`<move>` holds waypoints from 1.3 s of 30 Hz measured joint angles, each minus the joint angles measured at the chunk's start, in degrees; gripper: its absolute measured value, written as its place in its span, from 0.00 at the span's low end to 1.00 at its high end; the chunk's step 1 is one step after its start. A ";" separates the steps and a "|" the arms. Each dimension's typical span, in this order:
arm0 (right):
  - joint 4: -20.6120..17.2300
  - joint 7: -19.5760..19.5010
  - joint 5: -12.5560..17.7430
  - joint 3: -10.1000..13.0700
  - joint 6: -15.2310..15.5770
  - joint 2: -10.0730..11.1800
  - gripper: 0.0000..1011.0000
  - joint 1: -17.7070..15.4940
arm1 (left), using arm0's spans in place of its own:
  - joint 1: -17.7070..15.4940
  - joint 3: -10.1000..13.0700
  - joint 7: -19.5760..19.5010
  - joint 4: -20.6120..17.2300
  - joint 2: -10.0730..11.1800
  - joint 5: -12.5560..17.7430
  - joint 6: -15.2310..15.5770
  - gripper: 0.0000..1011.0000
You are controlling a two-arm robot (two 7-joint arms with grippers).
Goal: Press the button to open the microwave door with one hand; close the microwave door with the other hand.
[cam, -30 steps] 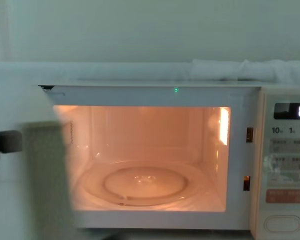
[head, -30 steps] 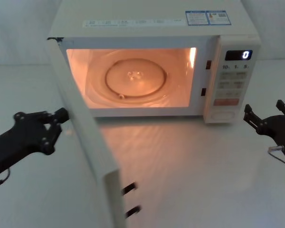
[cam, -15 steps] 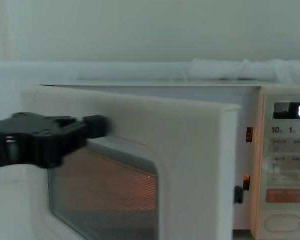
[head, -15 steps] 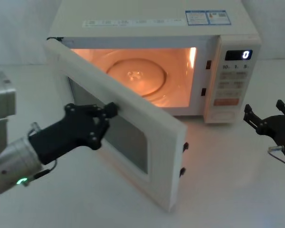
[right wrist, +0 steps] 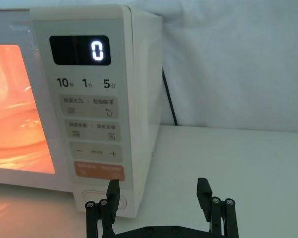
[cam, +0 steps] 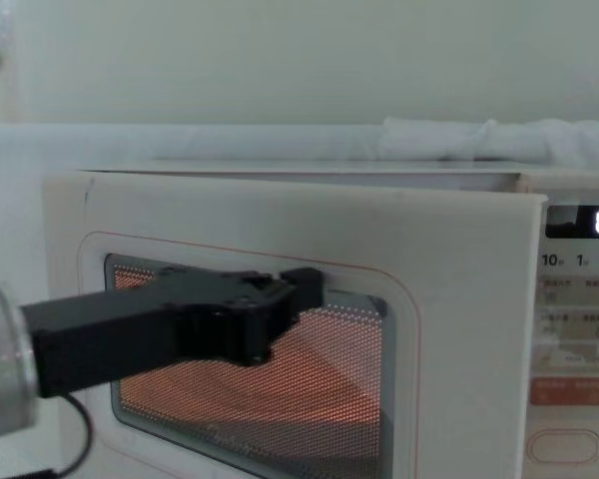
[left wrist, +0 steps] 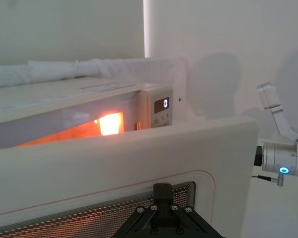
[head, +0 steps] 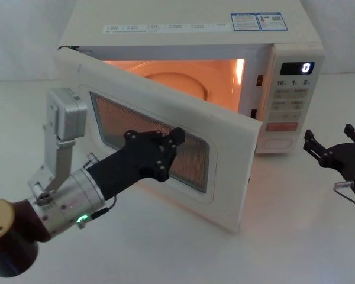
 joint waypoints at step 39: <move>0.00 0.00 0.00 0.00 0.00 0.00 0.99 0.01 | -16.76 9.72 6.19 10.23 -9.23 5.54 5.89 0.00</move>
